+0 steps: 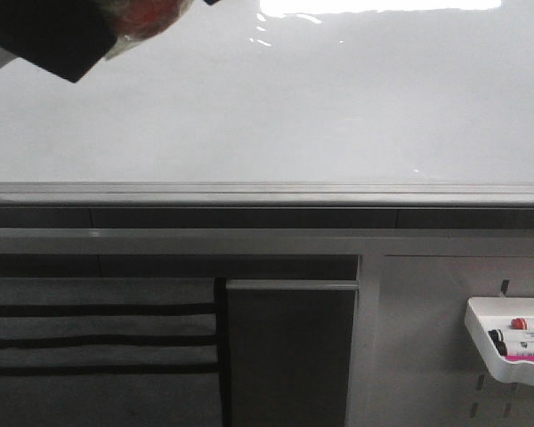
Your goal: Write number 3 on whiteboard
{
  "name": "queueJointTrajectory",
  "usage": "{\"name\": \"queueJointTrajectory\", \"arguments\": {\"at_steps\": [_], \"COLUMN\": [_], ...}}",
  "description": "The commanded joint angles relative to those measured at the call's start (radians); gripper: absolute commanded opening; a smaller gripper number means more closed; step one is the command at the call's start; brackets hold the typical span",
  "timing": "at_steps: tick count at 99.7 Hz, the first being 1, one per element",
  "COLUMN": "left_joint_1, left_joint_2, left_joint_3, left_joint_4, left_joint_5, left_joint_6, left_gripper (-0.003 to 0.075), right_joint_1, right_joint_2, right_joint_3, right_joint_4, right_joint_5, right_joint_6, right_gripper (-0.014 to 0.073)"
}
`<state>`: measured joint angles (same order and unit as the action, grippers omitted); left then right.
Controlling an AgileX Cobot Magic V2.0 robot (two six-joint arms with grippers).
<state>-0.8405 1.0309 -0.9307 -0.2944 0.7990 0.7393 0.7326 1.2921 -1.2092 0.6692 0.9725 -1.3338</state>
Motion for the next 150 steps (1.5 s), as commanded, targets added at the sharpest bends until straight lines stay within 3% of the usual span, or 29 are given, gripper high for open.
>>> {"name": "queueJointTrajectory", "arguments": {"at_steps": [1,28,48,71,81,97,104,118,127,129,136,150], "left_joint_1": [-0.008,-0.008,-0.008,-0.006,-0.006,-0.006,-0.004,-0.004,-0.004,0.003,0.020,0.086], "left_joint_2": [-0.013,-0.013,-0.013,-0.013,-0.016,-0.022,-0.036,-0.092,-0.132,-0.155,-0.181,-0.231], "left_joint_3": [-0.038,-0.038,-0.038,-0.038,-0.040,-0.046,-0.046,-0.046,-0.044,-0.039,-0.030,0.022], "left_joint_4": [-0.021,-0.021,-0.021,-0.017,-0.013,0.000,0.005,0.045,0.138,0.182,0.210,0.221], "left_joint_5": [-0.058,-0.058,-0.056,-0.056,-0.058,-0.060,-0.060,-0.077,-0.079,-0.079,-0.079,-0.105], "left_joint_6": [-0.002,-0.002,-0.002,-0.002,-0.002,-0.006,-0.013,-0.068,-0.167,-0.245,-0.311,-0.413], "left_gripper": [-0.0020,-0.0020,-0.0020,-0.0008,0.0102,0.0409,0.0487,0.0501,0.0501,0.0501,0.0501,0.0501], "right_joint_1": [0.004,0.002,0.002,0.002,0.002,0.000,0.000,0.000,0.000,0.000,-0.010,-0.096], "right_joint_2": [-0.021,-0.021,-0.021,-0.021,-0.024,-0.054,-0.080,-0.143,-0.188,-0.216,-0.246,-0.328], "right_joint_3": [-0.036,-0.036,-0.036,-0.036,-0.036,-0.036,-0.036,-0.036,-0.036,-0.034,-0.027,0.055], "right_joint_4": [0.056,0.078,0.076,0.076,0.076,0.067,0.037,-0.138,-0.286,-0.372,-0.467,-0.559], "right_joint_5": [-0.028,-0.024,-0.022,-0.021,-0.021,-0.043,-0.058,-0.093,-0.086,-0.081,-0.072,-0.085], "right_joint_6": [-0.015,-0.015,-0.015,-0.015,-0.015,0.011,0.064,0.269,0.463,0.604,0.781,1.044], "right_gripper": [0.0167,0.0159,0.0007,-0.0024,-0.0024,-0.0024,-0.0024,-0.0024,-0.0024,-0.0024,-0.0024,-0.0024]}}
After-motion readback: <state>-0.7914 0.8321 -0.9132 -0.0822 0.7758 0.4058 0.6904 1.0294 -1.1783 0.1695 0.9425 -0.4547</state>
